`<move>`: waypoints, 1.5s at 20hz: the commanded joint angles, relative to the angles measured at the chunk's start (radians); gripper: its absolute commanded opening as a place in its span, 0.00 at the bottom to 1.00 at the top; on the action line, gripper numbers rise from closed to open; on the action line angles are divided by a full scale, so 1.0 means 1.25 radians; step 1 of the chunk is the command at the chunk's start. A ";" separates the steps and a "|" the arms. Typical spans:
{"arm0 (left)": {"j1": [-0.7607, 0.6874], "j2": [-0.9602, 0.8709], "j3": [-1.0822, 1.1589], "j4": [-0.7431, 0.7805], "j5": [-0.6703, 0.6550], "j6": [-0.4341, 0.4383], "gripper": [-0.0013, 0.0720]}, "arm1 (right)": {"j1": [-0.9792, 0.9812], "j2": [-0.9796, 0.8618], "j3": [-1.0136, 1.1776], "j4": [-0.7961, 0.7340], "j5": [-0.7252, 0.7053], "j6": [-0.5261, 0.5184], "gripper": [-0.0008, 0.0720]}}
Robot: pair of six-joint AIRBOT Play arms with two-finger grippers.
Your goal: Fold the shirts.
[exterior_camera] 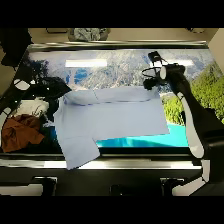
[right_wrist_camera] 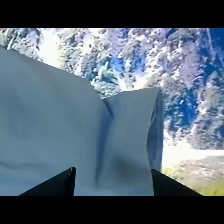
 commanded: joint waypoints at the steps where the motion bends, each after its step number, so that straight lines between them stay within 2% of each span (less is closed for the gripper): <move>1: 0.061 0.003 0.089 0.057 -0.295 0.015 0.97 | -0.104 0.072 0.024 0.038 0.154 -0.166 0.80; 4: 0.138 0.081 -0.008 0.111 -0.391 0.013 0.97 | -0.271 0.103 0.017 0.217 0.431 -0.303 0.75; 6: 0.169 0.168 -0.182 0.133 -0.375 0.015 0.96 | -0.350 0.104 -0.039 0.251 0.565 -0.344 0.78; 8: 0.203 0.248 -0.361 0.137 -0.320 0.029 0.96 | -0.396 0.123 -0.136 0.273 0.580 -0.330 0.86; 11: 0.230 0.291 -0.509 0.137 -0.241 0.050 0.96 | -0.395 0.135 -0.234 0.284 0.575 -0.333 0.86; 15: 0.228 0.263 -0.557 0.123 -0.158 0.052 0.96 | -0.370 0.135 -0.262 0.287 0.536 -0.333 0.86; 16: 0.227 0.255 -0.557 0.115 -0.144 0.052 0.90 | -0.367 0.135 -0.262 0.287 0.525 -0.333 0.86; 20: 0.192 0.218 -0.559 0.090 -0.140 0.067 0.86 | -0.364 0.134 -0.262 0.274 0.495 -0.330 0.86; 22: 0.164 0.205 -0.559 0.090 -0.121 0.063 0.61 | -0.364 0.134 -0.270 0.235 0.487 -0.329 0.86; 24: 0.154 0.201 -0.559 0.089 -0.097 0.063 0.33 | -0.364 0.134 -0.304 0.224 0.479 -0.329 0.94; 26: 0.154 0.201 -0.558 0.089 -0.096 0.065 0.13 | -0.364 0.134 -0.358 0.258 0.452 -0.327 0.94; 27: 0.154 0.201 -0.558 0.089 -0.096 0.076 0.06 | -0.364 0.134 -0.384 0.282 0.430 -0.327 0.94; 30: 0.154 0.206 -0.558 0.089 -0.096 0.088 0.06 | -0.364 0.134 -0.446 0.351 0.355 -0.327 0.92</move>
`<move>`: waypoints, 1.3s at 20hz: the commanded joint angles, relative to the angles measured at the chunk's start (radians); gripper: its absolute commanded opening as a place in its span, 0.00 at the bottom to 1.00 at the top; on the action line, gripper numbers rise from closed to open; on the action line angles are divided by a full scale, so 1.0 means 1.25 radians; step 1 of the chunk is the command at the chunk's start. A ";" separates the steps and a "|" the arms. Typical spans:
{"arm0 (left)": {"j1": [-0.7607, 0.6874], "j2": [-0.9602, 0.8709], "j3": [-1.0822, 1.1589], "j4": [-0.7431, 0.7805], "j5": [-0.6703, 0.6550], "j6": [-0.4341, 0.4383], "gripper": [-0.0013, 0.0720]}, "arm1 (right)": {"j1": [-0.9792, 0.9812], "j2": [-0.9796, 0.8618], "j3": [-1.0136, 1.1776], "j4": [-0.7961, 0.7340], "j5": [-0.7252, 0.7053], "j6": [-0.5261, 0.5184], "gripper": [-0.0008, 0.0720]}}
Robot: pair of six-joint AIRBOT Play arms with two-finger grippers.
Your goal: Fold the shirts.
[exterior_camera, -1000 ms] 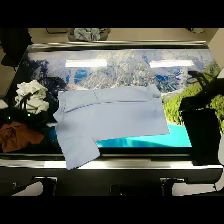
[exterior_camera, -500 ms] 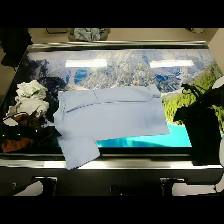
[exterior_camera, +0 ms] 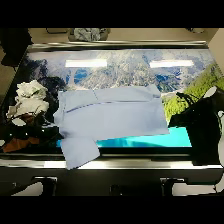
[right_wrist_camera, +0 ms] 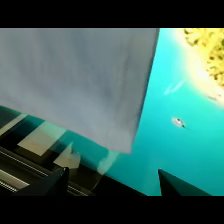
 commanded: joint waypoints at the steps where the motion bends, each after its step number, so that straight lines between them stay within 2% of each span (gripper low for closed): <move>1: -0.002 0.005 0.000 0.002 0.008 0.013 0.06 | -0.001 0.000 -0.070 0.062 -0.086 0.002 0.88; 5: -0.002 0.019 0.001 0.002 0.009 0.013 0.06 | -0.001 -0.023 -0.080 0.026 -0.091 0.004 0.88; 9: -0.002 0.029 0.011 0.002 0.009 0.015 0.06 | 0.033 -0.058 -0.080 0.054 -0.092 0.018 0.85; 11: -0.002 0.029 0.026 0.003 0.009 0.041 0.06 | 0.066 -0.076 -0.080 0.051 -0.107 0.048 0.82; 13: -0.002 0.028 0.047 0.002 0.009 0.041 0.06 | 0.087 -0.088 -0.080 0.049 -0.115 0.084 0.53; 14: -0.002 0.028 0.058 0.002 0.009 0.040 0.06 | 0.096 -0.088 -0.080 0.048 -0.109 0.082 0.27; 15: -0.001 0.028 0.071 0.002 0.007 0.040 0.06 | 0.096 -0.085 -0.078 0.049 -0.106 0.080 0.07; 19: 0.003 0.058 0.249 0.003 -0.087 0.037 0.05 | 0.094 0.011 0.019 0.047 -0.086 -0.024 0.07; 22: 0.003 0.164 0.526 0.002 -0.086 -0.038 0.05 | 0.094 0.179 0.232 0.040 -0.080 -0.107 0.07; 24: 0.003 0.228 0.743 0.002 -0.055 -0.089 0.06 | 0.094 0.324 0.387 -0.022 -0.141 -0.097 0.07; 26: 0.003 0.288 0.931 0.003 0.005 -0.098 0.05 | 0.094 0.470 0.482 -0.082 -0.283 -0.043 0.07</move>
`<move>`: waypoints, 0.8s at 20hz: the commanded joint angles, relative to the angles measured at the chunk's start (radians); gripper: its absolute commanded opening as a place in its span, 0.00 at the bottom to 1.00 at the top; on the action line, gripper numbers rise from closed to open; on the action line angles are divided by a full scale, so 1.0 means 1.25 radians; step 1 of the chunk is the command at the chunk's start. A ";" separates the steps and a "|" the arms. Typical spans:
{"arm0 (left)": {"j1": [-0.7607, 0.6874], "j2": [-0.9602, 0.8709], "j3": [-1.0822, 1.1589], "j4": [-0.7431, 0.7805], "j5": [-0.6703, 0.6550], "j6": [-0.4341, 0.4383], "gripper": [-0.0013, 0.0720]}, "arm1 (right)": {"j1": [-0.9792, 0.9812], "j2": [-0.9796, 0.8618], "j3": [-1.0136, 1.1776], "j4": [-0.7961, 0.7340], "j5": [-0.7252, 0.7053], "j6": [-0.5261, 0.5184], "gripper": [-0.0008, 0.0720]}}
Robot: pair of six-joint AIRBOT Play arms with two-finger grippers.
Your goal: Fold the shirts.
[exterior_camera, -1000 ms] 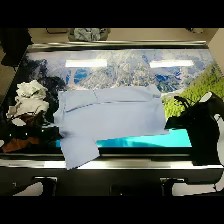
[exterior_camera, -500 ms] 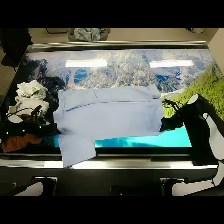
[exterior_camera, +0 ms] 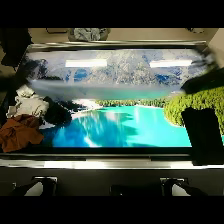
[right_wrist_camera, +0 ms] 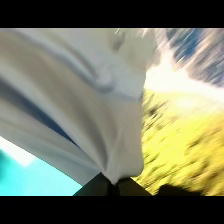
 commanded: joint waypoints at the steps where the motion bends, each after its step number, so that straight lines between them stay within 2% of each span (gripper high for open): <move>1: 0.001 0.108 0.324 0.012 0.087 -0.046 0.05 | 0.000 0.241 0.174 -0.101 -0.186 0.019 0.07; 3: 0.001 0.155 0.414 0.012 0.096 -0.055 0.05 | 0.000 0.339 0.177 -0.112 -0.228 0.022 0.07; 8: 0.001 0.233 0.425 0.045 0.061 -0.074 0.05 | 0.000 0.427 0.177 -0.157 -0.173 0.021 0.07; 13: 0.001 0.209 0.423 0.048 0.006 -0.094 0.05 | 0.000 0.403 0.177 -0.177 -0.103 0.055 0.07; 16: 0.001 0.131 0.406 0.055 -0.098 -0.094 0.05 | 0.000 0.293 0.177 -0.181 0.025 0.050 0.07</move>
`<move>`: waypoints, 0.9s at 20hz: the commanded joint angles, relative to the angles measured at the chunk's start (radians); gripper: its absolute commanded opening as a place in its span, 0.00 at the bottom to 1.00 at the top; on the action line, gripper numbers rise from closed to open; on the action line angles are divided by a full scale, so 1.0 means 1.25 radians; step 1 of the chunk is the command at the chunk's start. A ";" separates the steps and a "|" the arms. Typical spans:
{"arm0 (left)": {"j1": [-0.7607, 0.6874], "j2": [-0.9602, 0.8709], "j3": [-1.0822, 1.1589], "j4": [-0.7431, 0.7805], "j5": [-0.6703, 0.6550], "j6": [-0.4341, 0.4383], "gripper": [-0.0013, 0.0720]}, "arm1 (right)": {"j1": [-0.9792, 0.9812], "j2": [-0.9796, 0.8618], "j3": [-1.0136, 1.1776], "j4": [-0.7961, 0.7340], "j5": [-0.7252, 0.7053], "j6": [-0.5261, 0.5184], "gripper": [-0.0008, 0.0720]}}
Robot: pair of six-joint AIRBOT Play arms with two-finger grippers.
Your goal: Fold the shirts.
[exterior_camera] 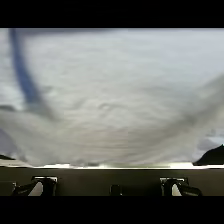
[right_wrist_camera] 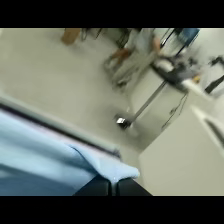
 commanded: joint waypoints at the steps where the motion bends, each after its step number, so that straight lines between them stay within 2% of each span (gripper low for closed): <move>1: 0.000 -0.086 -0.040 0.009 -0.107 -0.007 0.05 | 0.001 -0.130 0.001 -0.014 0.157 -0.012 0.07; 6: 0.000 -0.325 -0.307 0.011 -0.118 0.048 0.05 | 0.002 -0.567 0.000 0.001 0.302 -0.016 0.07; 8: -0.001 -0.444 -0.416 0.011 -0.075 0.053 0.05 | 0.019 -0.740 0.000 0.038 0.295 -0.009 0.07; 10: -0.011 -0.569 -0.462 0.008 -0.002 0.053 0.05 | 0.050 -0.870 0.001 0.071 0.208 -0.008 0.07; 12: -0.023 -0.682 -0.450 -0.031 0.074 0.082 0.06 | 0.076 -0.942 0.001 0.071 0.059 0.027 0.07; 14: -0.035 -0.753 -0.425 -0.095 0.157 0.111 0.06 | 0.092 -0.972 0.001 0.081 -0.107 0.072 0.07; 16: -0.052 -0.795 -0.394 -0.117 0.232 0.110 0.05 | 0.097 -0.981 0.001 0.110 -0.238 0.101 0.07; 18: -0.068 -0.819 -0.374 -0.117 0.273 0.111 0.06 | 0.096 -0.982 0.001 0.121 -0.283 0.126 0.07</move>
